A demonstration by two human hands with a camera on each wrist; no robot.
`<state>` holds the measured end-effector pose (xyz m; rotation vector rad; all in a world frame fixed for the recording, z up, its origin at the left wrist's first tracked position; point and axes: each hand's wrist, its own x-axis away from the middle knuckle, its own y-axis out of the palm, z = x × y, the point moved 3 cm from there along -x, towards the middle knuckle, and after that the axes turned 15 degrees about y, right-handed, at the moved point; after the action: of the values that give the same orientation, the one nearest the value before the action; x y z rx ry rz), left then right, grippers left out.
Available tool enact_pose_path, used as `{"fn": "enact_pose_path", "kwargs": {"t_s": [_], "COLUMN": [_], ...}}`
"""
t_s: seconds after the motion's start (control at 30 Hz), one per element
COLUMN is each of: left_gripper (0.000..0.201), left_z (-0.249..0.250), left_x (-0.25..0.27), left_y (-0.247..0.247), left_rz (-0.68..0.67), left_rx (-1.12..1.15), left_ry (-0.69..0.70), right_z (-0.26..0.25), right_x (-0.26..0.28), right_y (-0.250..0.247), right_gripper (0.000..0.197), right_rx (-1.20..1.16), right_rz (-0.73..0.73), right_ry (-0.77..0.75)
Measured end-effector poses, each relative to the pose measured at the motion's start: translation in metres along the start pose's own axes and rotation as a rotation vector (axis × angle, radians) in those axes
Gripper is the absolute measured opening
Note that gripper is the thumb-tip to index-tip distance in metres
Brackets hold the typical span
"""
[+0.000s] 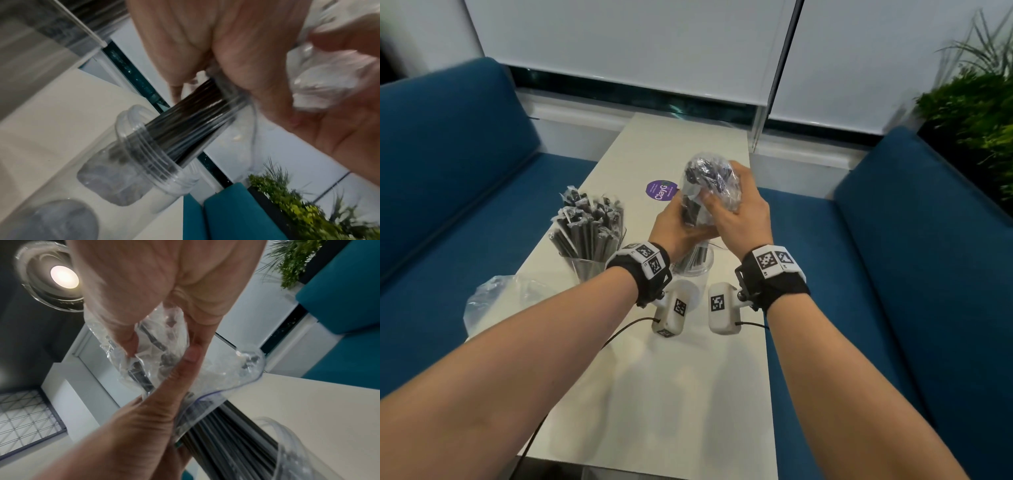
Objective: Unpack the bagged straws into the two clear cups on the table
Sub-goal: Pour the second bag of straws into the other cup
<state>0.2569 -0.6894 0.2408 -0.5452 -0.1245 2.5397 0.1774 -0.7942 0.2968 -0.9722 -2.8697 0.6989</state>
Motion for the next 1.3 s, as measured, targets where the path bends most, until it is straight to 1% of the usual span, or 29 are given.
{"fn": "enact_pose_path", "kwargs": {"t_s": [0.07,0.13,0.17,0.2,0.27,0.3,0.33,0.4,0.43,0.5,0.57,0.6,0.7,0.77,0.83,0.87,0.9,0.97,1.0,1.03,1.1,1.13,1.23,1.3], "left_gripper": [0.078,0.092,0.095,0.098,0.103,0.103,0.104,0.105,0.103,0.09,0.078,0.076,0.074,0.072,0.07,0.07,0.069,0.068,0.067,0.065,0.059,0.056,0.046,0.037], "left_z": [0.004,0.011,0.015,0.018,0.025,0.026,0.027,0.029,0.03,0.033,0.042,0.046,0.059,0.068,0.075,0.079,0.083,0.088,0.09,0.094,0.103,0.108,0.121,0.13], "left_x": [0.002,0.002,0.001,0.0,0.002,0.003,0.005,0.006,0.006,0.004,0.002,0.001,-0.001,0.001,0.003,0.003,0.004,0.006,0.007,0.007,0.009,0.01,0.015,0.021], "left_y": [0.0,-0.003,-0.006,-0.009,-0.017,-0.02,-0.023,-0.029,-0.032,-0.035,-0.039,-0.041,-0.046,-0.05,-0.054,-0.055,-0.056,-0.057,-0.058,-0.059,-0.063,-0.065,-0.07,-0.075], "left_rz": [-0.024,-0.038,-0.047,-0.06,-0.105,-0.135,-0.162,-0.159,-0.145,-0.124,-0.11,-0.093,-0.033,-0.007,0.016,0.016,0.005,-0.027,-0.028,-0.015,0.041,0.069,0.143,0.216], "left_rx": [-0.022,-0.101,-0.144,-0.176,-0.212,-0.226,-0.244,-0.305,-0.339,-0.378,-0.382,-0.395,-0.423,-0.402,-0.379,-0.38,-0.387,-0.398,-0.395,-0.385,-0.361,-0.354,-0.33,-0.293], "left_ry": [-0.012,-0.01,-0.006,-0.008,-0.031,-0.046,-0.062,-0.073,-0.074,-0.055,-0.021,-0.003,0.044,0.077,0.132,0.157,0.173,0.175,0.175,0.184,0.223,0.244,0.293,0.31], "right_z": [0.005,0.008,0.009,0.009,0.008,0.007,0.005,0.002,0.001,0.0,-0.005,-0.008,-0.017,-0.025,-0.032,-0.033,-0.033,-0.031,-0.029,-0.031,-0.038,-0.041,-0.049,-0.056], "right_x": [0.001,0.001,0.0,-0.002,-0.004,-0.005,-0.007,-0.009,-0.008,-0.007,-0.007,-0.007,-0.003,-0.002,0.0,0.001,0.002,0.004,0.005,0.006,0.006,0.006,0.008,0.016], "right_y": [0.002,0.0,0.0,-0.001,-0.002,-0.003,-0.005,-0.008,-0.007,-0.004,-0.007,-0.008,-0.009,-0.019,-0.03,-0.032,-0.031,-0.027,-0.027,-0.029,-0.038,-0.041,-0.046,-0.059], "right_gripper": [0.054,0.052,0.053,0.056,0.063,0.065,0.065,0.057,0.053,0.045,0.042,0.042,0.054,0.058,0.056,0.055,0.055,0.055,0.055,0.053,0.05,0.05,0.052,0.052], "right_rx": [-0.022,-0.047,-0.044,-0.015,0.115,0.174,0.203,0.225,0.265,0.352,0.326,0.312,0.357,0.29,0.186,0.163,0.171,0.265,0.289,0.271,0.15,0.128,0.208,0.128], "right_rz": [0.006,0.032,0.028,-0.003,-0.102,-0.118,-0.095,-0.02,-0.033,-0.101,-0.045,-0.03,-0.103,-0.018,0.09,0.109,0.098,0.031,0.027,0.058,0.18,0.199,0.123,0.195], "right_ry": [0.032,0.065,0.084,0.102,0.113,0.108,0.096,0.082,0.088,0.092,0.066,0.058,0.068,0.05,0.036,0.035,0.034,0.044,0.042,0.029,0.004,0.007,0.008,-0.001]}}
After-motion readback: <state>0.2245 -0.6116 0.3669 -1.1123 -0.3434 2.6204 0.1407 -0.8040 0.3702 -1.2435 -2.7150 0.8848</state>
